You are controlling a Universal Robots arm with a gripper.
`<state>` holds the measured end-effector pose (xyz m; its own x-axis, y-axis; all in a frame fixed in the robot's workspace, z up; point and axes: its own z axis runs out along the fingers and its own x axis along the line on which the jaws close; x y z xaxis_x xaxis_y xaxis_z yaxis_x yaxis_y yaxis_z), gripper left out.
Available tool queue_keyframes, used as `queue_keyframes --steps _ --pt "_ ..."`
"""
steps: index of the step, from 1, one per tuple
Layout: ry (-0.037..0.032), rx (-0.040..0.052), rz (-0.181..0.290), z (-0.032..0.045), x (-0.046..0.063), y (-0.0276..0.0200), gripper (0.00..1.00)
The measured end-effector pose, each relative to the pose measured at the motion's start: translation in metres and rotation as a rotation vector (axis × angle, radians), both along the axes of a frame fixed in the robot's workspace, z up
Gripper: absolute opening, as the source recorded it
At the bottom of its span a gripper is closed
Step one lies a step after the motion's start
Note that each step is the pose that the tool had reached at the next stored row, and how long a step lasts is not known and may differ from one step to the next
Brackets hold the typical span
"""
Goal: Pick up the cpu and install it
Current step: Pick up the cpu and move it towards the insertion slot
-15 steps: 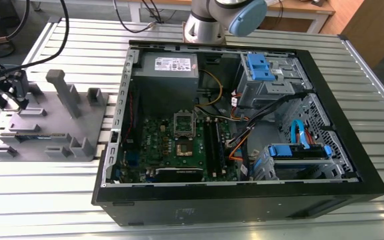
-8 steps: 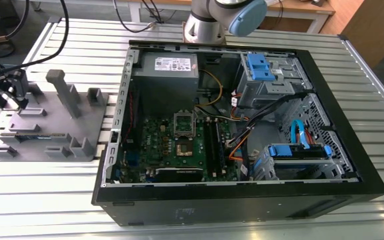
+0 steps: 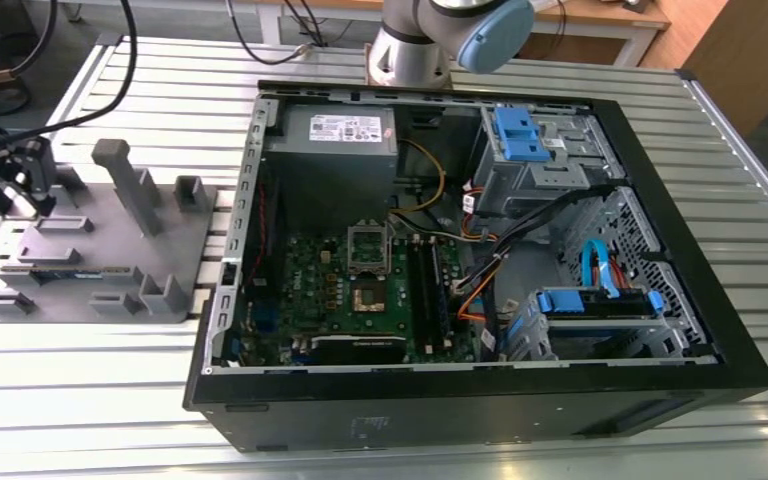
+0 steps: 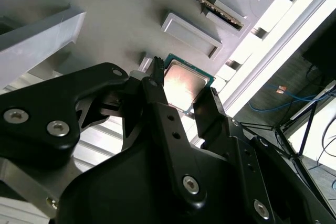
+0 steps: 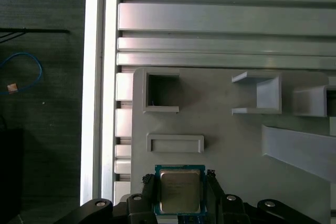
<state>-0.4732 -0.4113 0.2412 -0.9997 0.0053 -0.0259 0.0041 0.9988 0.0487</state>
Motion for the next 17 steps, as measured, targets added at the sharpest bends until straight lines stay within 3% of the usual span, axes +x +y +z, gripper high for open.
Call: queue_keyframes --steps 17 --pt "-0.0001 0.0000 0.000 0.0165 0.000 0.0000 0.47"
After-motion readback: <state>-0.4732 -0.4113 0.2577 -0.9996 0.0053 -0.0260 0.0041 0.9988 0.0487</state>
